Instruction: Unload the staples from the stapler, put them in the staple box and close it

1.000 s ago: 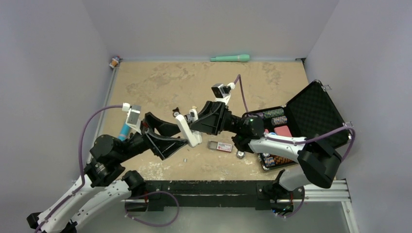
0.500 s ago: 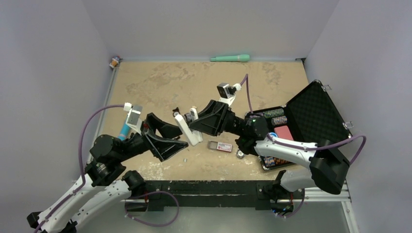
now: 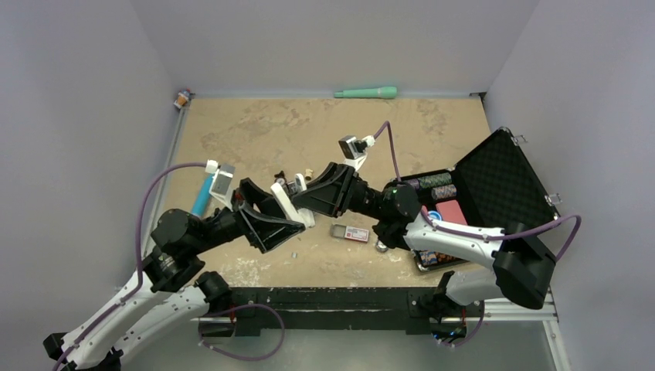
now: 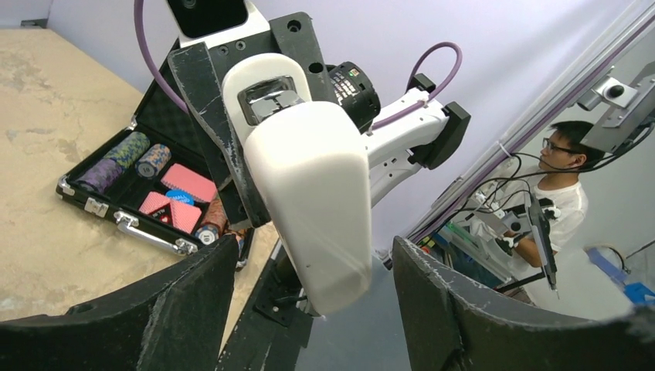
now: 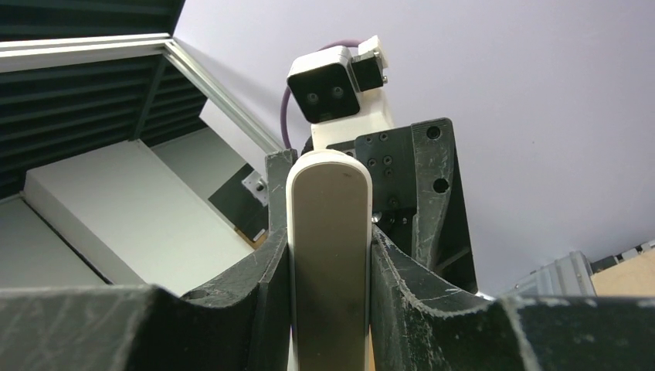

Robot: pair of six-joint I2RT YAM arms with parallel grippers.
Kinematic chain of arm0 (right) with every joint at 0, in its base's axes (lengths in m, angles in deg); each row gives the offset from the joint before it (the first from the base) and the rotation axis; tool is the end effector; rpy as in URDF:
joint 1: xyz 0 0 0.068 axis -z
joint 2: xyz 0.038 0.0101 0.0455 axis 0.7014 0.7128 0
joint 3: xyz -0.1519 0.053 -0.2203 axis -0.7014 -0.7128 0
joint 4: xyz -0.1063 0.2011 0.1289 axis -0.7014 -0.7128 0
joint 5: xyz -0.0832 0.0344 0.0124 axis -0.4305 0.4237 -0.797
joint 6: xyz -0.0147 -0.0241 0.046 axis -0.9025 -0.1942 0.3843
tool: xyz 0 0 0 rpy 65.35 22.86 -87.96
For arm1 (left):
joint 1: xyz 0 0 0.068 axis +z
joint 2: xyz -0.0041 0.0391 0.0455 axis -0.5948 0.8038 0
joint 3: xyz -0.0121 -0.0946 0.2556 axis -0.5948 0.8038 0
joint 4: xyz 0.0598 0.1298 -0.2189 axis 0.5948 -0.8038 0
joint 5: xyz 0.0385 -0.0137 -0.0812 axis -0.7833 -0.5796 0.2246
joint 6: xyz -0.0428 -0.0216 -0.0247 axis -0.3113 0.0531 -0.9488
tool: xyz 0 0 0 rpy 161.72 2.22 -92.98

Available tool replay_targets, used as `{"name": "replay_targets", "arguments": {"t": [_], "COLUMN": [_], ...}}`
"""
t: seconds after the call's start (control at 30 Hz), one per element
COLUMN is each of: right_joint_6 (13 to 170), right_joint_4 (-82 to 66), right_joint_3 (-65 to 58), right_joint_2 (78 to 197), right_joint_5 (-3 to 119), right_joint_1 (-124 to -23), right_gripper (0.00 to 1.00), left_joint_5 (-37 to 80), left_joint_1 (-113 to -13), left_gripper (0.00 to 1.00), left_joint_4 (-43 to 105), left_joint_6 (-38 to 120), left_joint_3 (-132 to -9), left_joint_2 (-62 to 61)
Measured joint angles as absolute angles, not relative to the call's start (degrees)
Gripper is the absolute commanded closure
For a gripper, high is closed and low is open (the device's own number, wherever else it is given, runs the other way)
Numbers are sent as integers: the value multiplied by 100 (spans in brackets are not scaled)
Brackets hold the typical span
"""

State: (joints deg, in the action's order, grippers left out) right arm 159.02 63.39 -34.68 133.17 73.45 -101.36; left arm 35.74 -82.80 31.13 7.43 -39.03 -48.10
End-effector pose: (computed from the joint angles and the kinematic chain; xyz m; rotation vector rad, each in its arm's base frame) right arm 0.1425 0.2434 0.3562 -0.2989 1.2011 2.2450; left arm 0.0685 -0.0917 0.3774 0.4000 1.4601 -1.5757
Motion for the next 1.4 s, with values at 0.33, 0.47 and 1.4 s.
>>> {"name": "replay_targets", "arguments": {"t": [0.33, 0.47, 1.4], "right_joint_6": [15688, 15550, 14082], "right_joint_4": [6079, 6044, 4016], "right_joint_3": [-3472, -3487, -3527], "right_joint_2": [13223, 13223, 12475], "right_joint_5": [7096, 7046, 6536], "right_joint_1": [-10171, -10162, -10391], "right_gripper": [100, 100, 50], "left_joint_5": [3561, 3677, 3098], "left_joint_1": [-8280, -8289, -8368], "left_gripper": [56, 59, 100], "left_joint_4": [3122, 3150, 1387], "left_joint_6": [712, 673, 570], "left_joint_3": [-3912, -3984, -4246], "left_joint_2": [-4513, -4331, -4694]}}
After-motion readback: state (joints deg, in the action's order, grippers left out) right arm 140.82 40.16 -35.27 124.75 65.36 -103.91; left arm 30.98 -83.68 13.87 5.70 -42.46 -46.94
